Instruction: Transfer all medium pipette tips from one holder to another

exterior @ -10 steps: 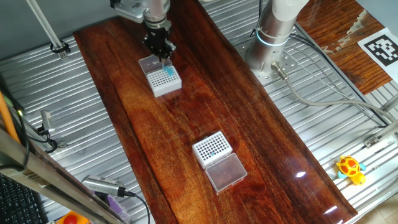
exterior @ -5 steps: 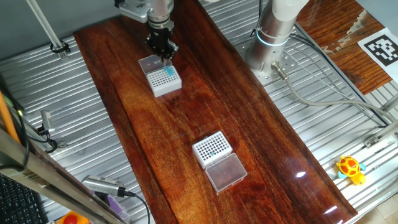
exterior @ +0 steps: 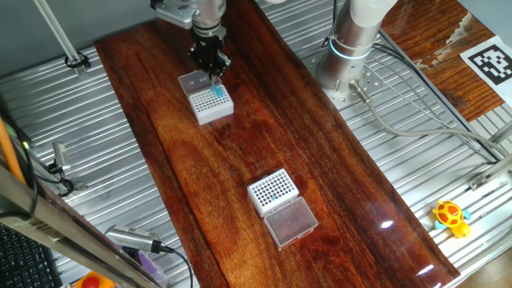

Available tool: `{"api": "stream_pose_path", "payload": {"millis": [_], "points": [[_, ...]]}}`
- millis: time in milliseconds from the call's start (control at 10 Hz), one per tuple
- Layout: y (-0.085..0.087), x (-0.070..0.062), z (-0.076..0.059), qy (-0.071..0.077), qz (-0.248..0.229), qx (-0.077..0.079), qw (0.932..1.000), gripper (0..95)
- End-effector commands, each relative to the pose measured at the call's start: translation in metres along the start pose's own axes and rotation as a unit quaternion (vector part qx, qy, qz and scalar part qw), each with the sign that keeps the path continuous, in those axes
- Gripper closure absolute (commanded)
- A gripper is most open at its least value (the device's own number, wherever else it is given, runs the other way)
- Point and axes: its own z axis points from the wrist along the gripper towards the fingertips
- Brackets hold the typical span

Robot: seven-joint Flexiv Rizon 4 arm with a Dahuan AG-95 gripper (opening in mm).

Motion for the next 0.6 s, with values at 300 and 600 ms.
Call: {"api": "stream_pose_path", "payload": {"millis": [300,600], "points": [[0.0,-0.0003,0.0007,0.0,0.0,0.0,1.0,95.0],[-0.0006,-0.0009,-0.0066,0.002,-0.008,-0.002,1.0,95.0]]}}
